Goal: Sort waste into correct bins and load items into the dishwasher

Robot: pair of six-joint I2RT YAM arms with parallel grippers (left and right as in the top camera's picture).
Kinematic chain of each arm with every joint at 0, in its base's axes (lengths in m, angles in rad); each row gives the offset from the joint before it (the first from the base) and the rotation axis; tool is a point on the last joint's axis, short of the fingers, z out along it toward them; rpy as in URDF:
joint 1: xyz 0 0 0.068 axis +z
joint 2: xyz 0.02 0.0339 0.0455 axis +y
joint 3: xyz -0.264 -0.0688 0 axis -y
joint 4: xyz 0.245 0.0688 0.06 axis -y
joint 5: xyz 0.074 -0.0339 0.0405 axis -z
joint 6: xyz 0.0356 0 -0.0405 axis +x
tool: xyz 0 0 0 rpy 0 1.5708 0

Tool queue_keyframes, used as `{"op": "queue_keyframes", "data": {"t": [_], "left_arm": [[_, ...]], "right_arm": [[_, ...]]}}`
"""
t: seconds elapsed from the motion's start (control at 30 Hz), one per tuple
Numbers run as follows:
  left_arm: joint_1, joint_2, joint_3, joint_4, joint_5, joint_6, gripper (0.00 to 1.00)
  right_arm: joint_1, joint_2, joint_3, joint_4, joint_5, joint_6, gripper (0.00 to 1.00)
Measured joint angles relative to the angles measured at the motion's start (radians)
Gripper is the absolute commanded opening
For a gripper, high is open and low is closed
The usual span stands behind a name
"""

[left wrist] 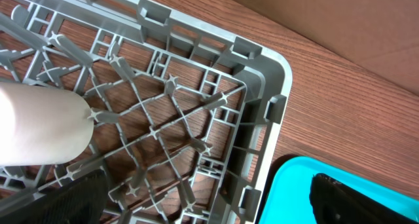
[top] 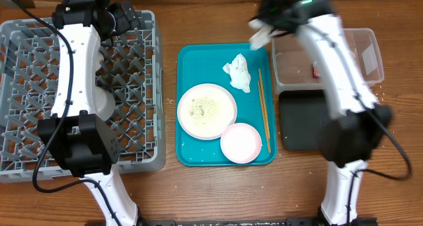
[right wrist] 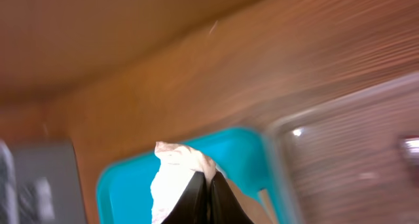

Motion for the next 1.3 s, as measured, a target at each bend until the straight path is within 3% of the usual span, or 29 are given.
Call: {"op": "queue_keyframes", "data": {"t": [0.13,0.2,0.3,0.53,0.67,0.9,1.3], "left_arm": [[0.000,0.000,0.000,0.000,0.000,0.000,1.00],[0.000,0.000,0.000,0.000,0.000,0.000,1.00],[0.000,0.000,0.000,0.000,0.000,0.000,1.00],[0.000,0.000,0.000,0.000,0.000,0.000,1.00],[0.000,0.000,0.000,0.000,0.000,0.000,1.00],[0.000,0.000,0.000,0.000,0.000,0.000,1.00],[0.000,0.000,0.000,0.000,0.000,0.000,1.00]], "right_arm": [[-0.128,-0.065,0.021,-0.079,0.009,0.067,0.05],[-0.189,-0.072,0.019,-0.135,0.016,0.113,0.35],[-0.225,-0.069,-0.016,-0.159,0.019,0.149,0.99],[-0.228,-0.061,-0.109,-0.150,0.002,0.171,0.99],[-0.218,-0.060,-0.119,-0.120,-0.085,0.166,0.80],[-0.100,-0.060,-0.125,-0.020,-0.261,0.017,0.78],[0.204,0.031,-0.236,0.121,0.000,-0.087,0.78]]}}
